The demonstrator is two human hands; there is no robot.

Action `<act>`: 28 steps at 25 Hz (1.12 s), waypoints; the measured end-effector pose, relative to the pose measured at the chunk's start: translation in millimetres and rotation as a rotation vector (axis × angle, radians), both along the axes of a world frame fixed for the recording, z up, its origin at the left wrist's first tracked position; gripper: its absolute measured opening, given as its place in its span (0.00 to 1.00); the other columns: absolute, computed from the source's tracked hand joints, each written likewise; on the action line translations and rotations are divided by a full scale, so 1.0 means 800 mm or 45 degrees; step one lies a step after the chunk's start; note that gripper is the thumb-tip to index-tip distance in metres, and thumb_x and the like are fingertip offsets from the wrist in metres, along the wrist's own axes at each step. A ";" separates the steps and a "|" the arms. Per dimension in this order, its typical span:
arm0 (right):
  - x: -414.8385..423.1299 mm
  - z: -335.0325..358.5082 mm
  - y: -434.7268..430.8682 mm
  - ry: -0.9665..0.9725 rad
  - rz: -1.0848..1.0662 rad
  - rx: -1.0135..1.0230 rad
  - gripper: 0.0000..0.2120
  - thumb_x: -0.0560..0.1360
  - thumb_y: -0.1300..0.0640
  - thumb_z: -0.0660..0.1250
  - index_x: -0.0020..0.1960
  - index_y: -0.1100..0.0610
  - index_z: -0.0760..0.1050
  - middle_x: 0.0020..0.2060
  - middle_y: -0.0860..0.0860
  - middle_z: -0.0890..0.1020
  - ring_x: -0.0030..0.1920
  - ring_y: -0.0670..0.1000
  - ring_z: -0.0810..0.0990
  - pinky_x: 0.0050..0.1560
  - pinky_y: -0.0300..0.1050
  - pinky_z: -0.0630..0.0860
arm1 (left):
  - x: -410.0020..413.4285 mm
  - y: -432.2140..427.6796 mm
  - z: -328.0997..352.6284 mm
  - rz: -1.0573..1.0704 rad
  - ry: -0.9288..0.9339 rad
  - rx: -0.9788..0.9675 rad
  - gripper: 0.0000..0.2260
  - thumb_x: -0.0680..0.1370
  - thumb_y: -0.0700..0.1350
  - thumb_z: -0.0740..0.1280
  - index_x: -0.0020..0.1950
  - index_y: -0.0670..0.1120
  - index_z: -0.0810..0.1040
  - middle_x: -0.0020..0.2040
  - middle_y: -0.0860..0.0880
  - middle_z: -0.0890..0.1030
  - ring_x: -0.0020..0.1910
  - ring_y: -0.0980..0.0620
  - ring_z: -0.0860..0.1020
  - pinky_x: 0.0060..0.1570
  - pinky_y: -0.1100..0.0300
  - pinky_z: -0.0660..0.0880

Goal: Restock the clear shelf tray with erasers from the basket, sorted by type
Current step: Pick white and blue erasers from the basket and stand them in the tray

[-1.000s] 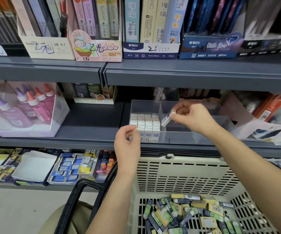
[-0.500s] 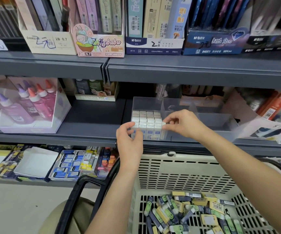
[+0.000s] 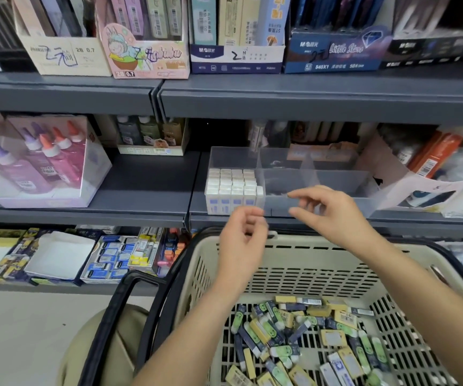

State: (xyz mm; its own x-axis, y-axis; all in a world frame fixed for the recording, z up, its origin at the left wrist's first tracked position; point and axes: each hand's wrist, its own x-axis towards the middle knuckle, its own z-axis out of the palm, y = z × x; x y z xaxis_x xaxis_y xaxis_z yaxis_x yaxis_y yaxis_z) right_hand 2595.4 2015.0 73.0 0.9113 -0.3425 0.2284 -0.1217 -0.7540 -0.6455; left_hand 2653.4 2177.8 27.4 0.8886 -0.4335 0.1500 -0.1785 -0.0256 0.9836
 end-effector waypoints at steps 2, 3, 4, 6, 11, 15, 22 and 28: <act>-0.048 -0.013 -0.009 0.023 -0.017 0.090 0.03 0.70 0.53 0.70 0.44 0.46 0.80 0.33 0.42 0.80 0.35 0.38 0.75 0.39 0.25 0.69 | -0.028 -0.010 -0.016 -0.177 0.014 0.079 0.09 0.76 0.42 0.64 0.45 0.58 0.73 0.42 0.54 0.79 0.43 0.55 0.79 0.46 0.60 0.78; -0.070 -0.023 -0.015 0.065 -0.024 0.132 0.01 0.70 0.52 0.70 0.41 0.46 0.80 0.32 0.42 0.81 0.34 0.38 0.76 0.38 0.28 0.70 | -0.040 -0.015 -0.027 -0.274 0.007 0.148 0.09 0.76 0.43 0.64 0.44 0.58 0.73 0.41 0.55 0.78 0.43 0.56 0.78 0.45 0.61 0.78; -0.093 -0.038 -0.023 0.146 -0.029 0.151 0.03 0.71 0.52 0.69 0.40 0.48 0.81 0.31 0.43 0.81 0.33 0.39 0.76 0.37 0.31 0.72 | -0.054 -0.021 -0.042 -0.369 -0.003 0.240 0.08 0.76 0.43 0.64 0.45 0.58 0.73 0.41 0.55 0.78 0.41 0.59 0.78 0.44 0.64 0.77; -0.129 -0.077 -0.036 0.442 0.005 0.090 0.06 0.73 0.53 0.69 0.41 0.54 0.81 0.34 0.46 0.83 0.36 0.43 0.79 0.41 0.41 0.76 | -0.077 -0.031 -0.074 -0.496 0.020 0.424 0.05 0.77 0.44 0.64 0.47 0.54 0.74 0.41 0.57 0.77 0.39 0.62 0.76 0.41 0.70 0.74; -0.174 -0.175 -0.034 1.149 0.247 -0.171 0.09 0.76 0.53 0.65 0.52 0.55 0.80 0.50 0.50 0.82 0.47 0.48 0.79 0.48 0.40 0.75 | -0.107 -0.017 -0.153 -0.782 0.066 0.969 0.07 0.79 0.46 0.62 0.53 0.45 0.76 0.48 0.50 0.79 0.49 0.51 0.77 0.50 0.56 0.75; -0.183 -0.225 -0.022 1.433 0.422 -0.309 0.24 0.76 0.52 0.65 0.70 0.51 0.66 0.64 0.52 0.73 0.60 0.53 0.74 0.52 0.45 0.72 | -0.103 -0.002 -0.175 -0.855 -0.056 1.179 0.05 0.78 0.44 0.62 0.49 0.46 0.76 0.47 0.48 0.80 0.48 0.48 0.78 0.50 0.53 0.76; -0.194 -0.244 -0.014 1.407 0.431 -0.451 0.21 0.73 0.56 0.68 0.64 0.50 0.67 0.60 0.54 0.71 0.53 0.55 0.76 0.41 0.44 0.70 | -0.114 -0.006 -0.183 -0.950 0.055 1.205 0.07 0.79 0.46 0.61 0.53 0.45 0.75 0.50 0.46 0.79 0.49 0.46 0.78 0.52 0.49 0.76; -0.174 -0.211 -0.015 1.117 0.240 0.147 0.06 0.72 0.59 0.70 0.46 0.55 0.73 0.43 0.51 0.80 0.43 0.49 0.80 0.43 0.40 0.76 | -0.130 -0.015 -0.176 -0.984 0.260 1.077 0.14 0.77 0.47 0.66 0.60 0.43 0.73 0.55 0.46 0.78 0.51 0.50 0.77 0.51 0.57 0.76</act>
